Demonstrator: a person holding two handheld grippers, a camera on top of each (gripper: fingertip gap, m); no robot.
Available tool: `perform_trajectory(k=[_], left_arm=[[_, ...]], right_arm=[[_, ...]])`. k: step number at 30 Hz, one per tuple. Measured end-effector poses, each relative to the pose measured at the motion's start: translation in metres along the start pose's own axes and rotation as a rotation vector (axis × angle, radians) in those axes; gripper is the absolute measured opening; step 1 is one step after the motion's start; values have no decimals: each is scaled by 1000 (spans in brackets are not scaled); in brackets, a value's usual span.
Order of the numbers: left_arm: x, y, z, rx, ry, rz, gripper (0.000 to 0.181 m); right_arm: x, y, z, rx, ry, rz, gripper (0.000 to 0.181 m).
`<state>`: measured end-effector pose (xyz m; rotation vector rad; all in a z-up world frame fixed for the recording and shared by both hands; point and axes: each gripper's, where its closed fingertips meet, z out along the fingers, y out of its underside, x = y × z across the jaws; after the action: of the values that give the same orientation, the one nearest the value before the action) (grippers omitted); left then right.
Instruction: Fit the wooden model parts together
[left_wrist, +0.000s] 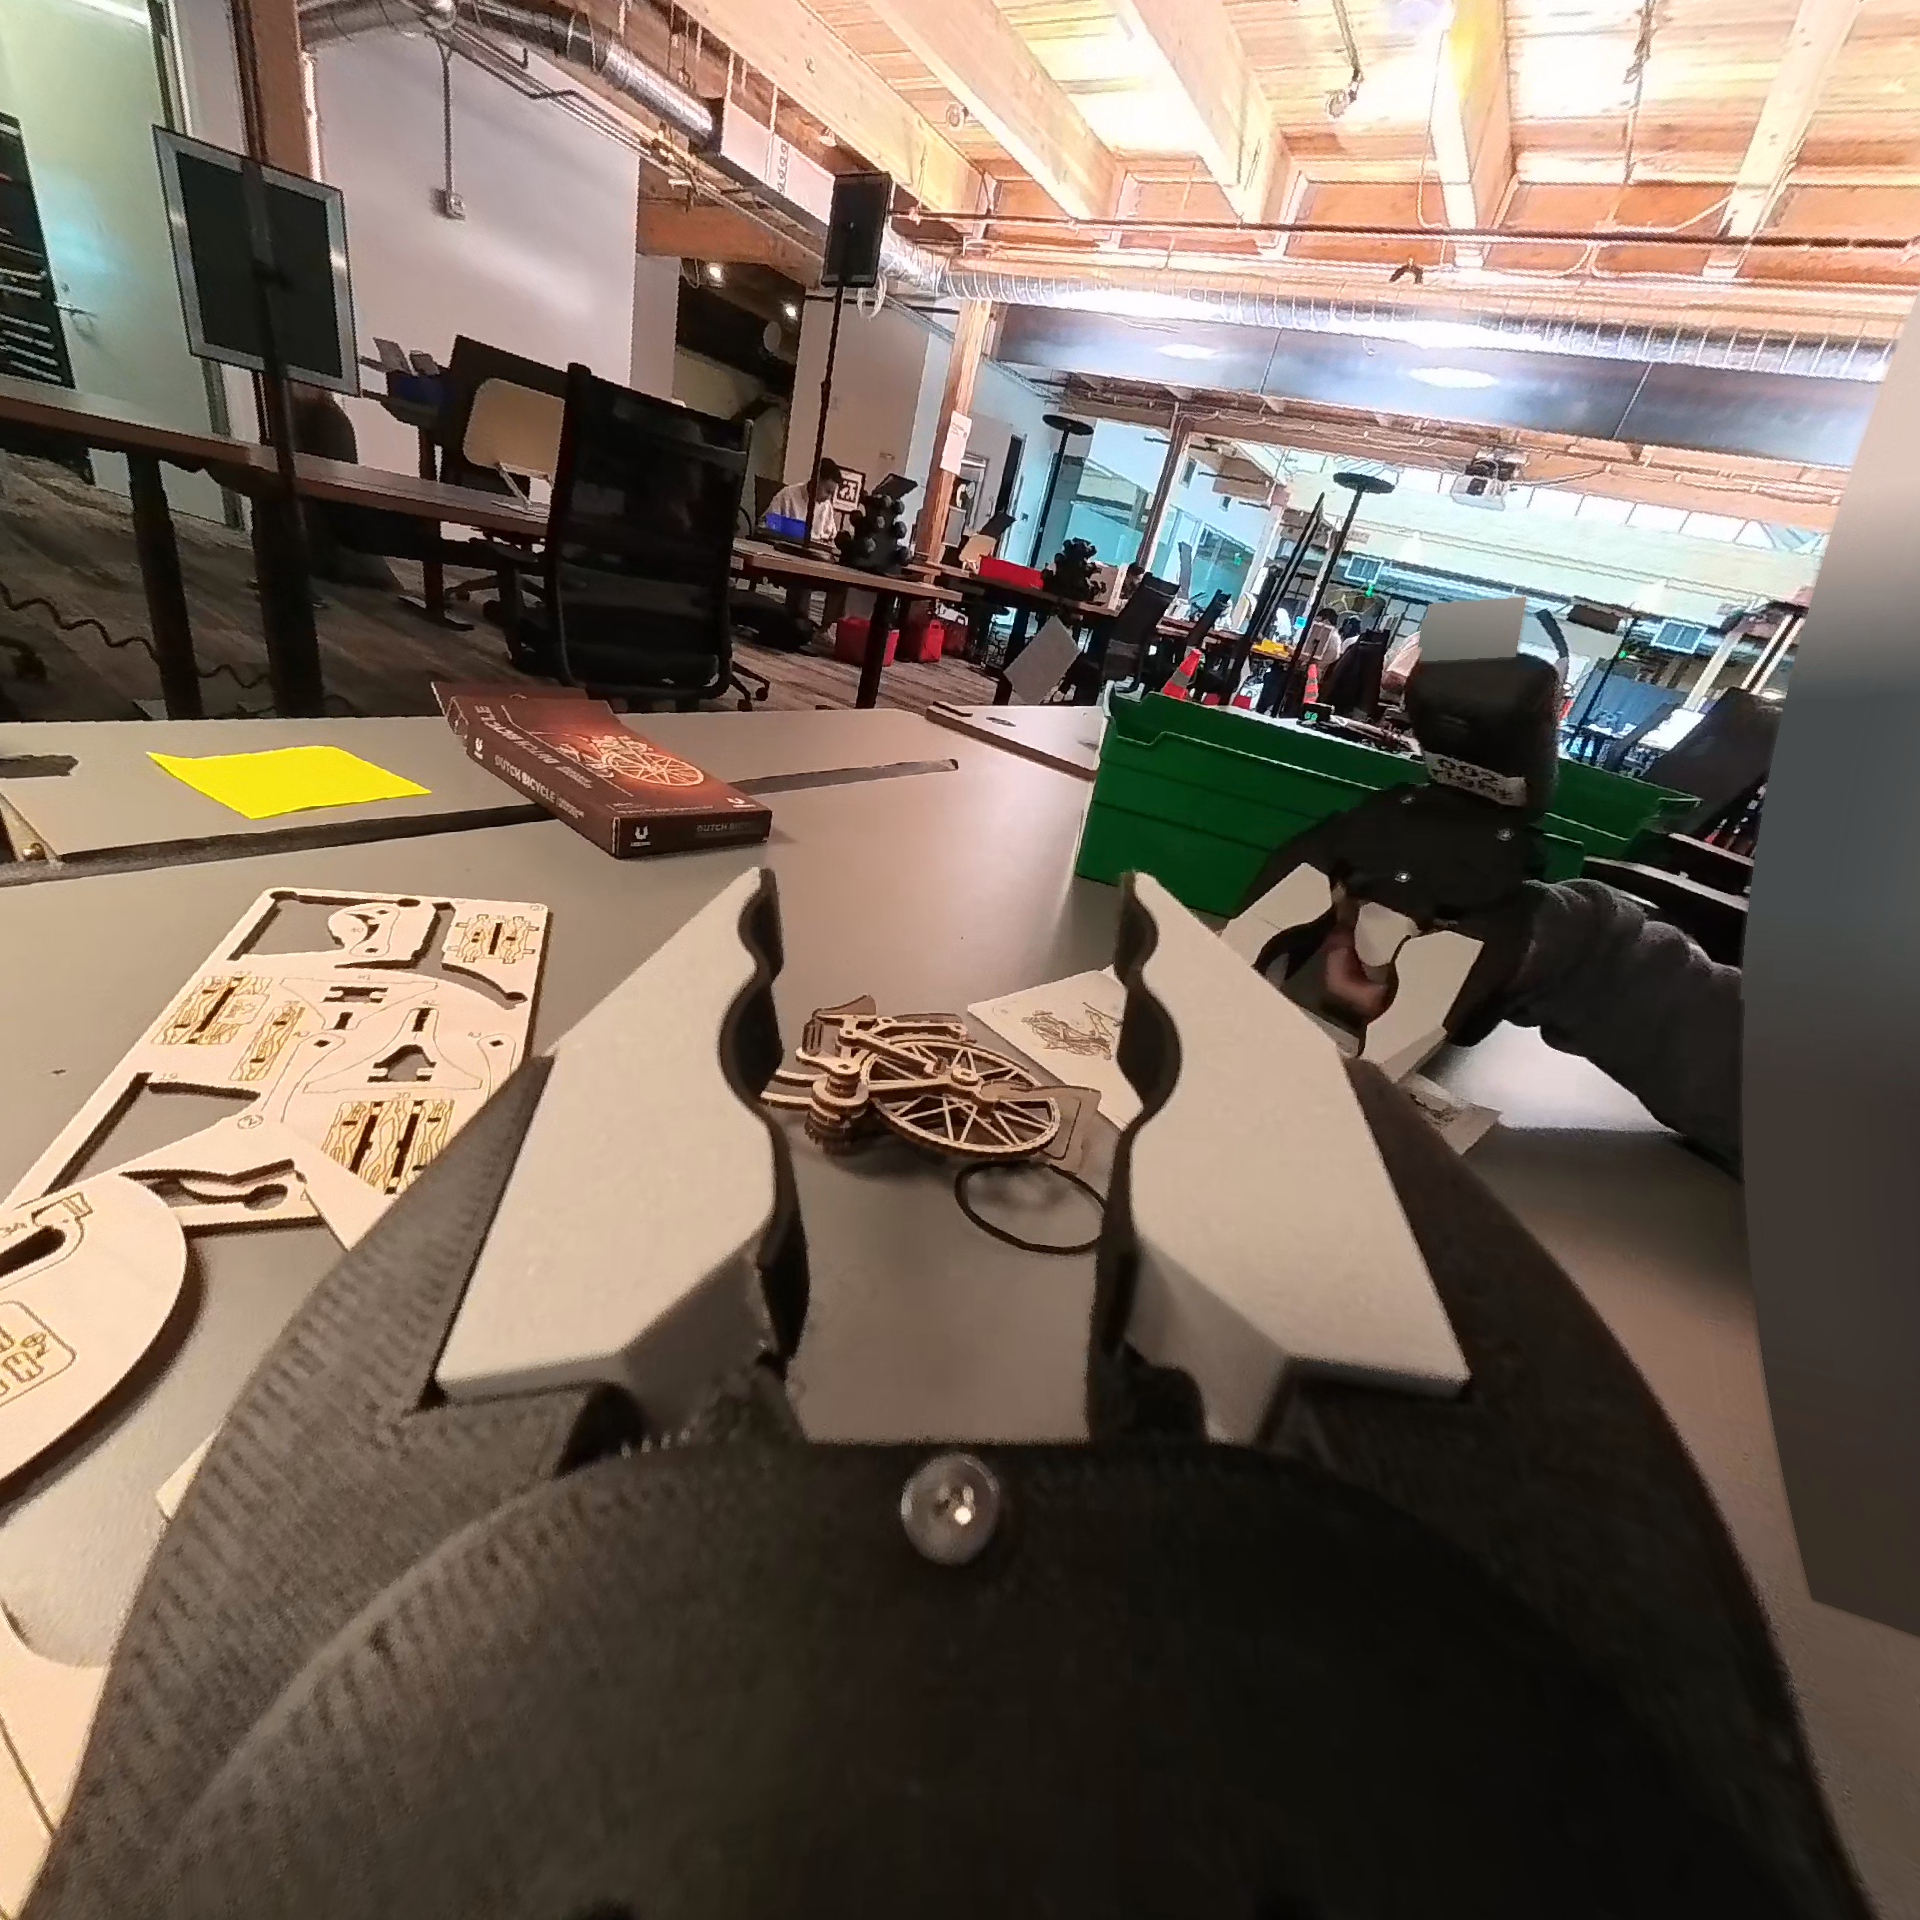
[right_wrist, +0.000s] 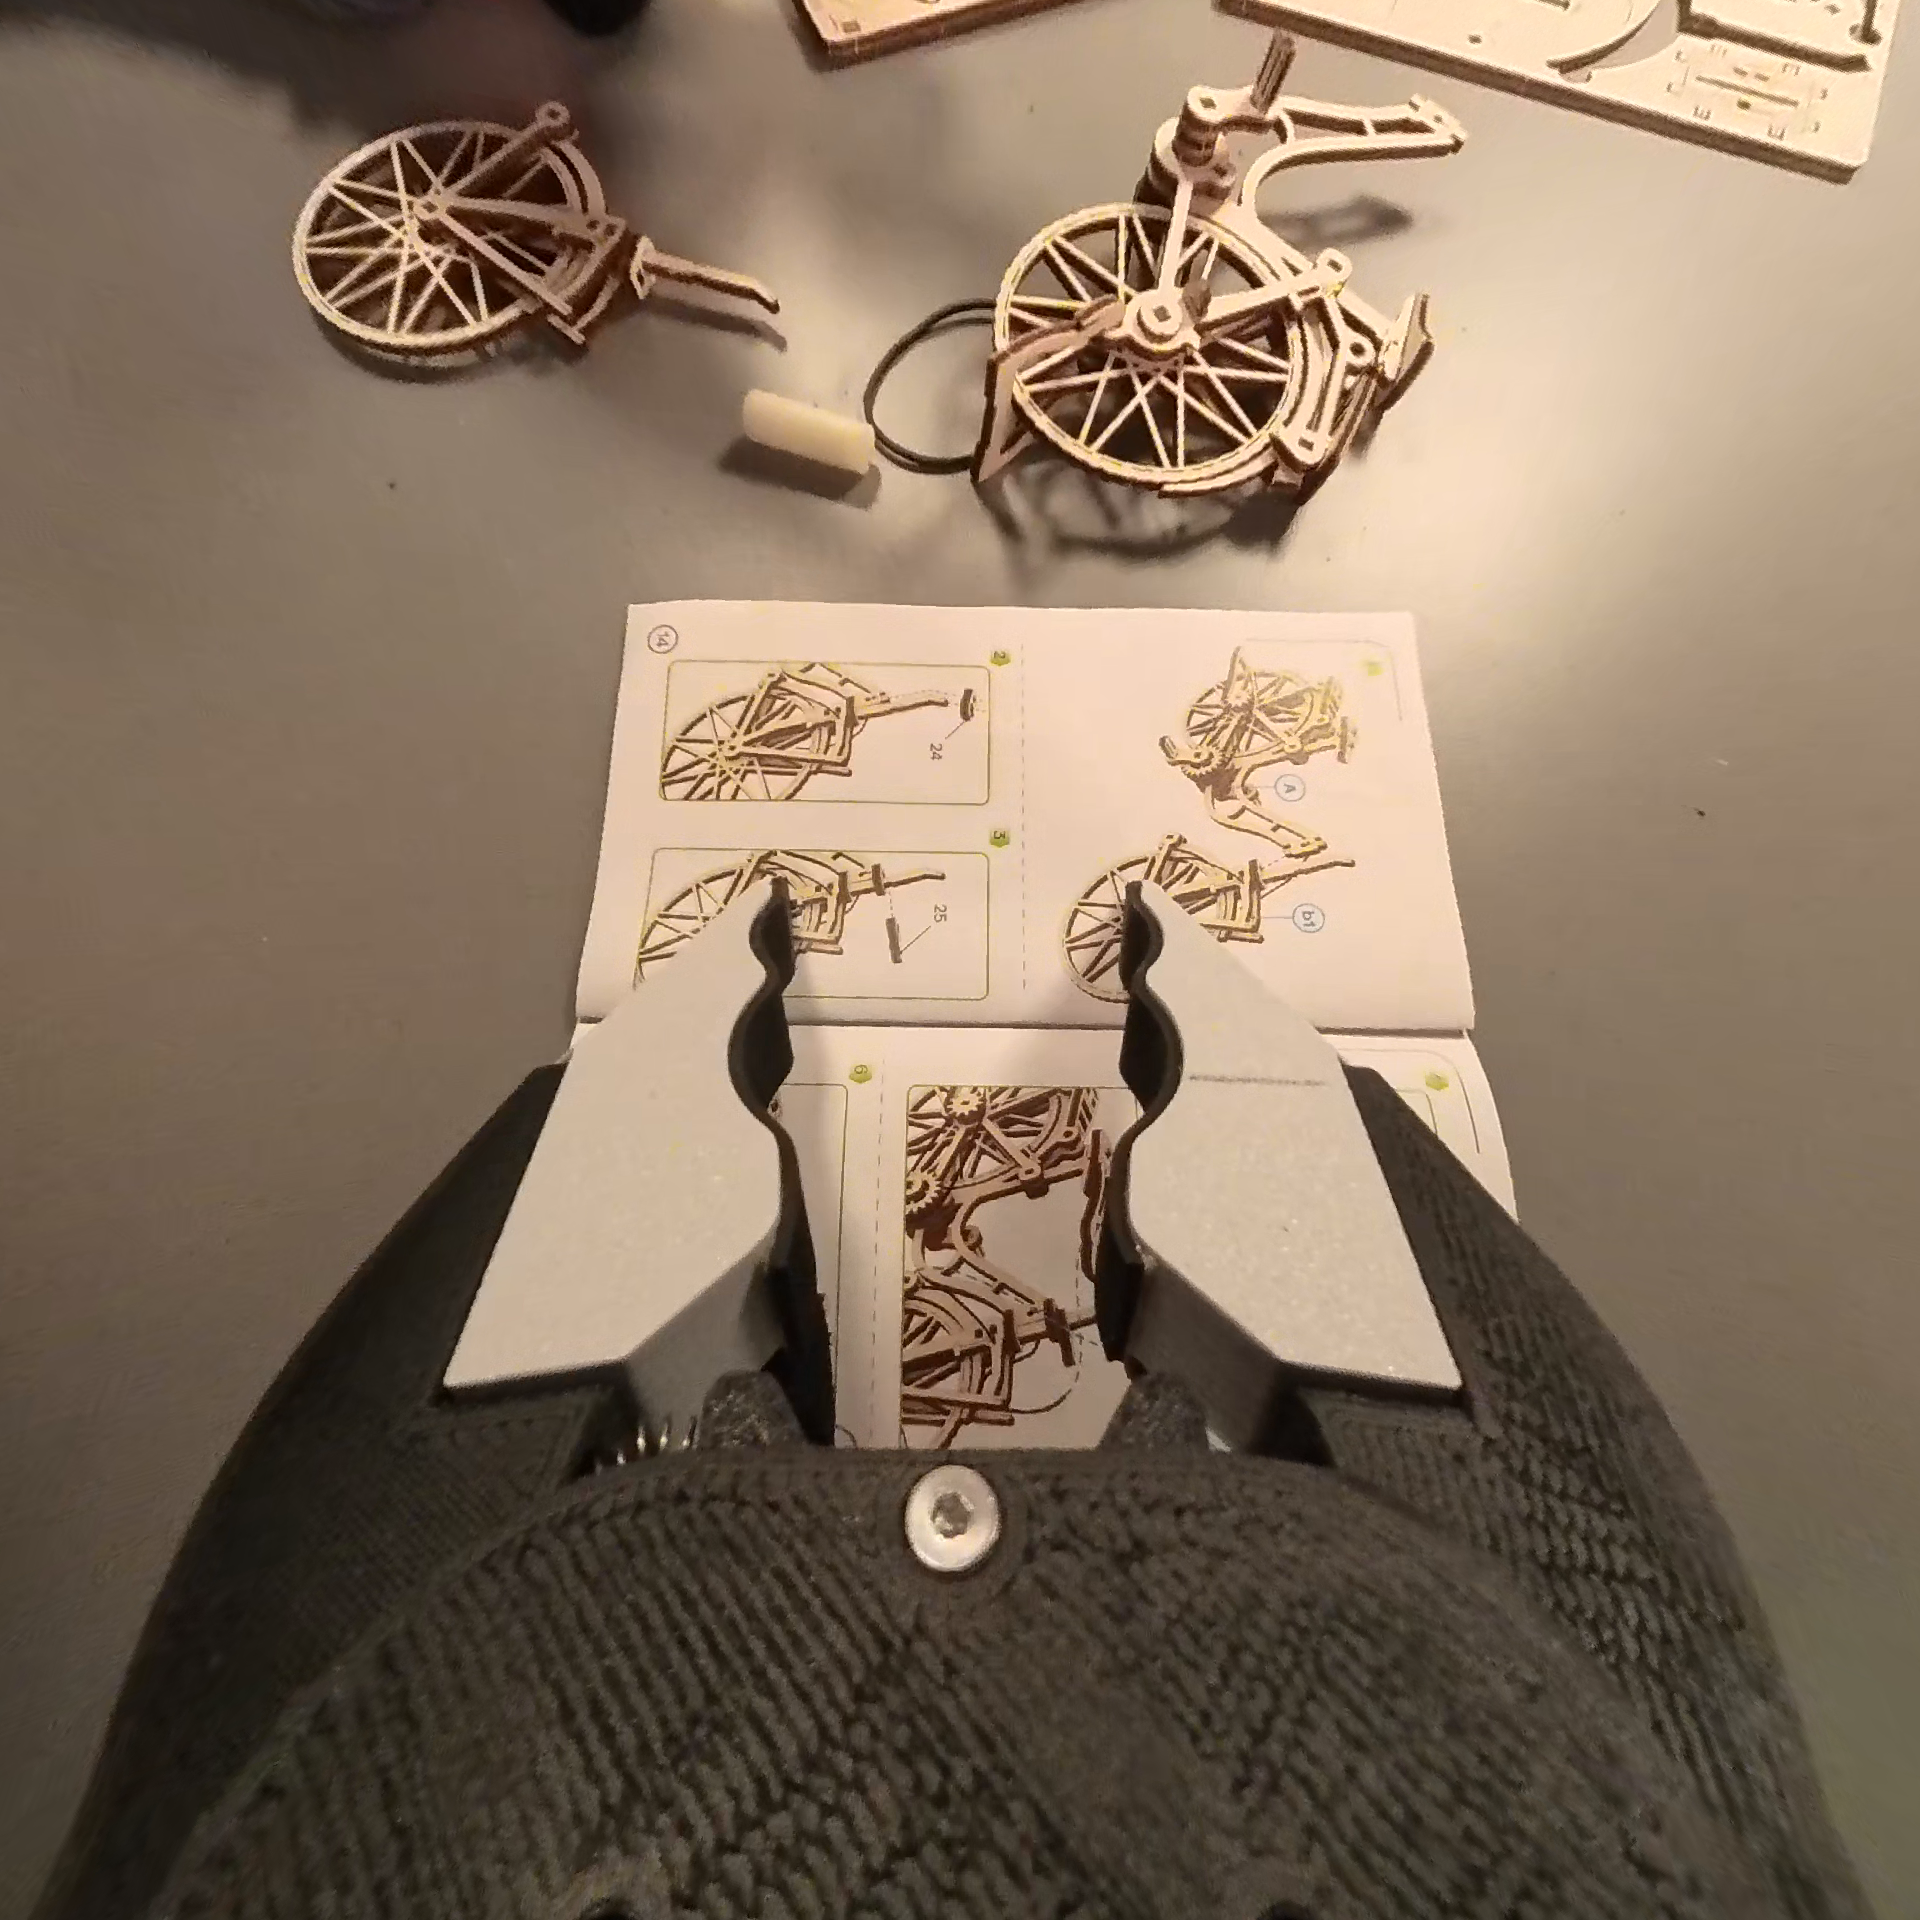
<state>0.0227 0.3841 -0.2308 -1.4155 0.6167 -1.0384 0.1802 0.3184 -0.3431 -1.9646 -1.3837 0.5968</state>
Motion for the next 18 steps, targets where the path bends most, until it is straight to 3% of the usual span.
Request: perform_trajectory(k=[18], left_arm=[[0, 0, 0, 0, 3, -2, 63]], right_arm=[[0, -1, 1, 17, -3, 0, 61]])
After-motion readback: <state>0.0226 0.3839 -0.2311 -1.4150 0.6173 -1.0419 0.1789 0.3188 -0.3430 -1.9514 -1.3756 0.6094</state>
